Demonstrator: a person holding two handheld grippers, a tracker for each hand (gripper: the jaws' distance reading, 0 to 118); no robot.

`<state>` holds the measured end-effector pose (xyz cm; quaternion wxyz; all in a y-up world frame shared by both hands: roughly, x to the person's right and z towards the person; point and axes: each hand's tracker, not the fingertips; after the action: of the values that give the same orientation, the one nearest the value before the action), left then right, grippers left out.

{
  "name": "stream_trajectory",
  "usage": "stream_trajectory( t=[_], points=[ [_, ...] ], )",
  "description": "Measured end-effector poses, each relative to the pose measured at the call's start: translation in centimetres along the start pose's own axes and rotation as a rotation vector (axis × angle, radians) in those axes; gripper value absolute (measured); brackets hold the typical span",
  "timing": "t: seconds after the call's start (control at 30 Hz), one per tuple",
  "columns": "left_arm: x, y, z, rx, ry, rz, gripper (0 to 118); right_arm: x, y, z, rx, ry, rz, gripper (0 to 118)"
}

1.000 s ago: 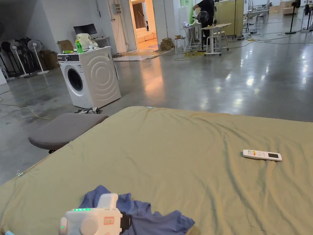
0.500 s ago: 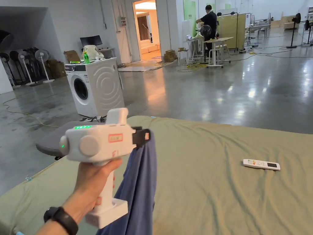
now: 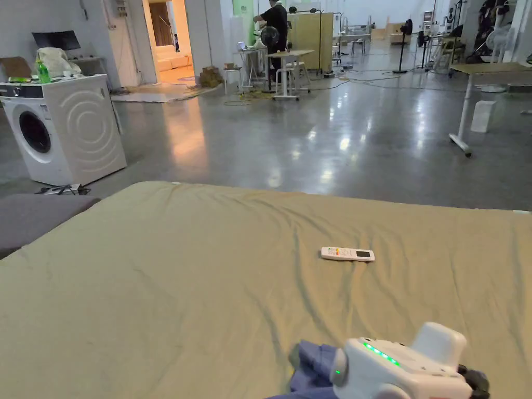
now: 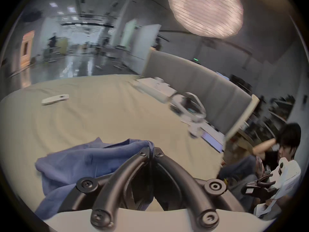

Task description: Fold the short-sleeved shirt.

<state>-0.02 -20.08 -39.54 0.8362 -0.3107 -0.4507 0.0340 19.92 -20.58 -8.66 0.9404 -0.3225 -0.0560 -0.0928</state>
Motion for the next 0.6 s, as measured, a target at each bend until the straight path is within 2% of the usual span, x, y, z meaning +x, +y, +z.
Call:
stream_trajectory(
  t=[0.1, 0.2, 0.33, 0.37, 0.43, 0.53, 0.6],
  points=[
    [6.6, -2.1, -6.0, -0.081, -0.137, -0.032, 3, 1.1, -0.2, 1.0, 0.004, -0.057, -0.003, 0],
    [11.3, -5.1, -9.2, -0.135, -0.252, -0.039, 3, 1.9, -0.5, 2.2, 0.009, -0.1, -0.007, 0],
    [15.3, -8.0, -11.6, -0.248, -0.34, -0.222, 5, 2.9, -0.9, 2.9, 0.019, -0.127, -0.052, 0],
    [15.7, -8.6, -11.7, -0.264, -0.313, -0.271, 20, 3.0, -0.9, 2.9, 0.021, -0.131, -0.057, 0],
    [15.0, -9.0, -11.6, -0.264, -0.275, -0.287, 74, 2.9, -0.9, 2.7, 0.025, -0.13, -0.062, 0],
    [11.0, -7.7, -7.6, -0.223, -0.227, -0.115, 77, 2.1, -0.1, 2.3, 0.053, -0.093, -0.034, 0],
    [8.1, -6.3, -2.0, -0.142, -0.195, -0.046, 77, 1.3, 0.9, 1.9, 0.091, -0.043, -0.003, 0]
  ],
)
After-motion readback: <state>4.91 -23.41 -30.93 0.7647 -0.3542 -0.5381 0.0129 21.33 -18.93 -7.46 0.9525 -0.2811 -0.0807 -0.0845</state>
